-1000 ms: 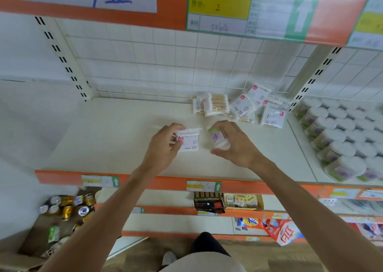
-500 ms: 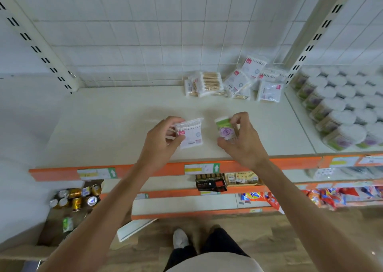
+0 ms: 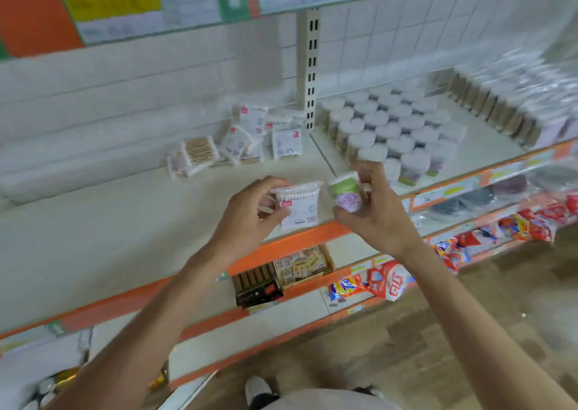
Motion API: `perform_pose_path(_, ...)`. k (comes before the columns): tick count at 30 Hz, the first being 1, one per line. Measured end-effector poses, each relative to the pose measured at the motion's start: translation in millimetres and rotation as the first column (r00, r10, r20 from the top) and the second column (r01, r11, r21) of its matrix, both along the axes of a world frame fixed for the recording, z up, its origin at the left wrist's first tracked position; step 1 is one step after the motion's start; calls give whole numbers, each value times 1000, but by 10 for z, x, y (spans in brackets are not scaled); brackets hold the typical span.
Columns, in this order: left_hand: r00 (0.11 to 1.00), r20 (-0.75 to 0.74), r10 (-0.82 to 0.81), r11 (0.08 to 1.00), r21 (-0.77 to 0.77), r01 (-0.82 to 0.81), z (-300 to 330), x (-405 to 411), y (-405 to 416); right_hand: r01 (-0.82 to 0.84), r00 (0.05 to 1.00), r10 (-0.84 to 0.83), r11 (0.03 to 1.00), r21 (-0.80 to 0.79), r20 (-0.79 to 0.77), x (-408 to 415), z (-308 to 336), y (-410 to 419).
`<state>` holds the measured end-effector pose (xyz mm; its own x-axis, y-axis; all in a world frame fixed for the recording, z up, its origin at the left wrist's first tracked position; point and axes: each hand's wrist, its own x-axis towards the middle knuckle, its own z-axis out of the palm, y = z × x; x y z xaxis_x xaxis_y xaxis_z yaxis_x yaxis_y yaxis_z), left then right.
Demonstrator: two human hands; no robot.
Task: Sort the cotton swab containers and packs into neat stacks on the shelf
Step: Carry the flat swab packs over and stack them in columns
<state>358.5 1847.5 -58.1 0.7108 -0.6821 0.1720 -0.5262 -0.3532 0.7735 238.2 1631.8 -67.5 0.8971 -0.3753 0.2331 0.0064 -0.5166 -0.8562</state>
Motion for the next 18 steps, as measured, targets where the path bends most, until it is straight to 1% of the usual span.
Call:
perform_pose_path(4, 984, 93, -154, 988, 23, 153, 87, -356, -909, 90, 995, -89, 996, -7, 36, -571, 72, -874)
perform_pose_path(6, 973, 140, -185, 983, 11, 185, 150, -500, -1304, 131, 990, -132, 991, 20, 57, -813, 131, -1301)
perform_pose_path(9, 968, 165, -191, 980, -26, 197, 207, -704, -1823, 147, 985, -150, 988, 41, 80, -1105, 177, -1811)
perform_pose_path(13, 973, 144, -179, 980, -66, 190, 160, -982, -2390, 144, 989, -145, 989, 37, 38, -1414, 129, -2291)
perform_pose_path(18, 971, 173, -164, 980, -83, 180, 108, -1162, -2862, 145, 989, -146, 989, 40, 8, -1604, 156, -2754)
